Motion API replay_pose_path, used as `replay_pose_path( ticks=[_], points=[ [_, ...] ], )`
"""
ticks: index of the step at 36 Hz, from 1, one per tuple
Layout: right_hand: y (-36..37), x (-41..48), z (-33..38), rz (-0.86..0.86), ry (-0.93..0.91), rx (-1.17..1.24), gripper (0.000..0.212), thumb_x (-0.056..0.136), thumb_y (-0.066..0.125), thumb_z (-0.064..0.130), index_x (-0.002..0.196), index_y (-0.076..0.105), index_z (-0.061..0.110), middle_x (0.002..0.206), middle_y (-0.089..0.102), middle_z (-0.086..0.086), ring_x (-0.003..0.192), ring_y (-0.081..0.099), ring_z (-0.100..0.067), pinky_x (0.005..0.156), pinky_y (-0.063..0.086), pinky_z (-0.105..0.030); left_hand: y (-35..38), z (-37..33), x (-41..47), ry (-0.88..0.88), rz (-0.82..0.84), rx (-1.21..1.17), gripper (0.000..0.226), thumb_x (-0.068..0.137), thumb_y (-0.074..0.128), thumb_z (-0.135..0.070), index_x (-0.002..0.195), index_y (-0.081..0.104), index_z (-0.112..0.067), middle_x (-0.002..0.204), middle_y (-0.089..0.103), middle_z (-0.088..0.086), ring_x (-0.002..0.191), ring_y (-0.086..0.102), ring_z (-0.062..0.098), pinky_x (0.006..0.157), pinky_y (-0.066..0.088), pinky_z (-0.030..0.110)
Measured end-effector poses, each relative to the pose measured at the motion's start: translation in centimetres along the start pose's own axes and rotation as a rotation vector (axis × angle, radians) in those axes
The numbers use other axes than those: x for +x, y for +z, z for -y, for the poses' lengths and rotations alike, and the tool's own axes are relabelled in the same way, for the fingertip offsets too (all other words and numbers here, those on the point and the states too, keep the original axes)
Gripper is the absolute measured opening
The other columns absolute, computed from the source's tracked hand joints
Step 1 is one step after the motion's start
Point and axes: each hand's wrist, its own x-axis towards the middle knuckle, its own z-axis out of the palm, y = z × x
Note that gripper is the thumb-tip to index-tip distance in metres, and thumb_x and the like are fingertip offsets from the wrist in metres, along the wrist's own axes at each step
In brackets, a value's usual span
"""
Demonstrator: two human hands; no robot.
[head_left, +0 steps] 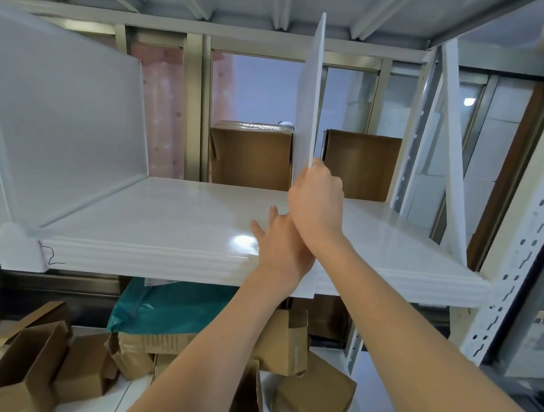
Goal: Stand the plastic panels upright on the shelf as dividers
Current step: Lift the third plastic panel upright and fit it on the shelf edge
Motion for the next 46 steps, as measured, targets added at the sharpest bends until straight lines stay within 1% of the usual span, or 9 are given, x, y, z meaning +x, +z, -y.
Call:
replay_pose_path(
  ticks=[10,16,19,22,29,35,38,42,46],
  points=[
    [0.2,-0.4,-0.3,-0.012,-0.033,-0.02,0.017,0.096,0.044,0.008,0.104,0.059,0.004,0.078,0.064,-0.014,0.076,0.064,-0.03,0.068,0.057,-0.045,-0.4,0.0,-1.1,-0.011,0.005,-0.039,0.045,0.094,0.053,-0.027,0.136,0.041,-0.015,0.141,0.046,0.007,0.147,0.011,0.028,0.118,0.003,0.056],
    [0.2,-0.5,0.1,0.008,-0.056,-0.058,0.015,0.091,0.037,0.001,0.093,0.052,0.004,0.07,0.052,-0.014,0.071,0.056,-0.034,0.058,0.046,-0.04,-0.7,0.2,-1.0,-0.031,0.009,-0.068,0.034,0.095,0.051,-0.021,0.127,0.048,-0.011,0.129,0.054,0.011,0.139,0.029,0.029,0.118,0.012,0.051],
    [0.3,-0.3,0.1,0.018,-0.039,-0.051,0.014,0.089,0.036,-0.001,0.084,0.044,0.01,0.069,0.049,-0.013,0.068,0.049,-0.031,0.056,0.036,-0.035,-1.0,0.1,-0.6,-0.042,0.0,-0.177,0.011,0.093,0.048,-0.013,0.099,0.056,-0.009,0.096,0.06,0.011,0.102,0.057,0.028,0.089,0.045,0.037],
    [0.0,0.1,-0.1,0.022,0.002,-0.004,0.013,0.092,0.037,0.004,0.085,0.047,0.009,0.072,0.055,-0.014,0.07,0.055,-0.032,0.056,0.039,-0.035,-1.2,-0.1,-0.3,-0.037,0.007,-0.187,0.009,0.094,0.044,-0.011,0.088,0.051,-0.01,0.082,0.05,0.005,0.078,0.052,0.02,0.066,0.038,0.028],
    [-0.9,0.6,-0.5,0.013,0.078,0.066,0.016,0.093,0.037,0.01,0.085,0.051,0.006,0.082,0.06,-0.018,0.08,0.057,-0.034,0.063,0.041,-0.038,-1.3,-0.2,0.8,0.036,0.033,-0.186,0.021,0.095,0.042,-0.018,0.108,0.055,-0.006,0.099,0.062,0.012,0.09,0.059,0.028,0.071,0.041,0.03],
    [-1.6,0.4,0.5,0.122,0.086,0.054,0.02,0.094,0.039,0.009,0.101,0.056,0.002,0.096,0.063,-0.02,0.094,0.059,-0.036,0.08,0.051,-0.045,-1.7,0.5,1.4,0.047,0.038,-0.334,0.01,0.089,0.05,-0.004,0.089,0.059,0.0,0.081,0.063,0.016,0.073,0.061,0.026,0.066,0.049,0.034],
    [-1.9,0.3,1.1,0.171,0.056,0.026,0.02,0.094,0.042,0.007,0.105,0.057,0.0,0.099,0.063,-0.018,0.094,0.058,-0.032,0.076,0.048,-0.039,-2.4,0.5,1.7,0.045,0.007,-0.53,0.03,0.085,0.059,-0.001,0.069,0.051,-0.025,0.067,0.056,-0.002,0.06,0.057,0.013,0.071,0.059,0.034],
    [-2.2,0.7,1.3,0.217,0.066,0.018,0.021,0.095,0.04,0.007,0.105,0.057,0.001,0.098,0.06,-0.017,0.088,0.053,-0.027,0.07,0.043,-0.033,-3.3,1.0,1.3,0.004,0.178,-0.498,0.016,0.094,0.046,-0.017,0.095,0.06,-0.009,0.082,0.062,0.008,0.085,0.066,0.031,0.073,0.054,0.037],
    [-2.7,1.0,1.7,0.301,0.096,0.033,0.021,0.094,0.038,0.004,0.104,0.056,0.002,0.091,0.051,-0.012,0.087,0.048,-0.026,0.069,0.039,-0.031,-4.1,1.0,1.3,0.044,0.221,-0.495,0.019,0.09,0.054,-0.029,0.1,0.06,-0.013,0.092,0.067,0.006,0.09,0.063,0.024,0.08,0.05,0.036]
  ],
)
